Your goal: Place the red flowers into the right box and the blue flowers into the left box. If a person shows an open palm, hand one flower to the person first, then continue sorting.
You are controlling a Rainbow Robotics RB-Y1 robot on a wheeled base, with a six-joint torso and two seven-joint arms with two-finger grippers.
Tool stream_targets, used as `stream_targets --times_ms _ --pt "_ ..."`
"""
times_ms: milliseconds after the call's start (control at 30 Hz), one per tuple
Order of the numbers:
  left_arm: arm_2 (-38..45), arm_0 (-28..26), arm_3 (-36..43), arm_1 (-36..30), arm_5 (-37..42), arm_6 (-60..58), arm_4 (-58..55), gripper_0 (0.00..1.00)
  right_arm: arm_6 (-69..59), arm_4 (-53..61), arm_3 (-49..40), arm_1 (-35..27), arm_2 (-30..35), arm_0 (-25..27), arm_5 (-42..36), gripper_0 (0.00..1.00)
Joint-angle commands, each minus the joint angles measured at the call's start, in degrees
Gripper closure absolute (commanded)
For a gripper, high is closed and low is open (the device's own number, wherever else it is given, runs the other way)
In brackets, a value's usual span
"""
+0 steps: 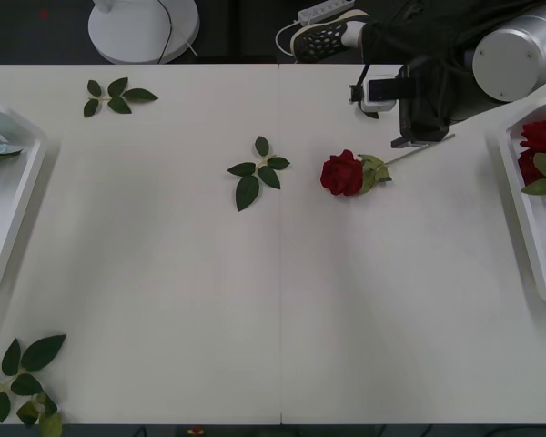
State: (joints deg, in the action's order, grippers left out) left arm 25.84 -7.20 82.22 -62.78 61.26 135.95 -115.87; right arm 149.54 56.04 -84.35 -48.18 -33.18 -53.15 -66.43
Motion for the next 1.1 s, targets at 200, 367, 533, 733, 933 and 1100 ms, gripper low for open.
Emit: stream_targets --times_ms 200,367,533,733,933,1100 --pt "-0.71 -0.62 -18.59 -10.43 1.75 4.85 3.01 1.0 5.46 -7.18 5.77 -0.34 -6.2 -3.01 -0.02 0.03" --pt "-4.13 0.17 -22.81 -12.63 0.35 5.46 5.21 1.0 5.46 -10.34 11.04 3.44 -6.37 -3.01 0.77 0.04" --pt "-5.8 0.17 -24.21 -12.72 -0.62 6.25 8.29 1.0 5.46 -14.73 14.47 7.4 -6.37 -3.1 1.56 0.03" --pt "-6.33 -0.18 -25.27 -12.72 -2.47 6.34 10.49 0.9 5.46 -18.6 16.76 11.26 -6.81 -3.1 2.09 0.04" --pt "-6.33 -0.27 -27.03 -12.63 -3.34 6.69 9.34 0.79 5.46 -21.06 20.8 14.78 -6.81 -3.1 4.73 0.04" --pt "-6.42 -0.36 -27.03 -12.72 -3.87 6.96 7.94 0.53 5.46 -23.52 25.46 17.86 -6.81 -3.71 6.93 0.04"
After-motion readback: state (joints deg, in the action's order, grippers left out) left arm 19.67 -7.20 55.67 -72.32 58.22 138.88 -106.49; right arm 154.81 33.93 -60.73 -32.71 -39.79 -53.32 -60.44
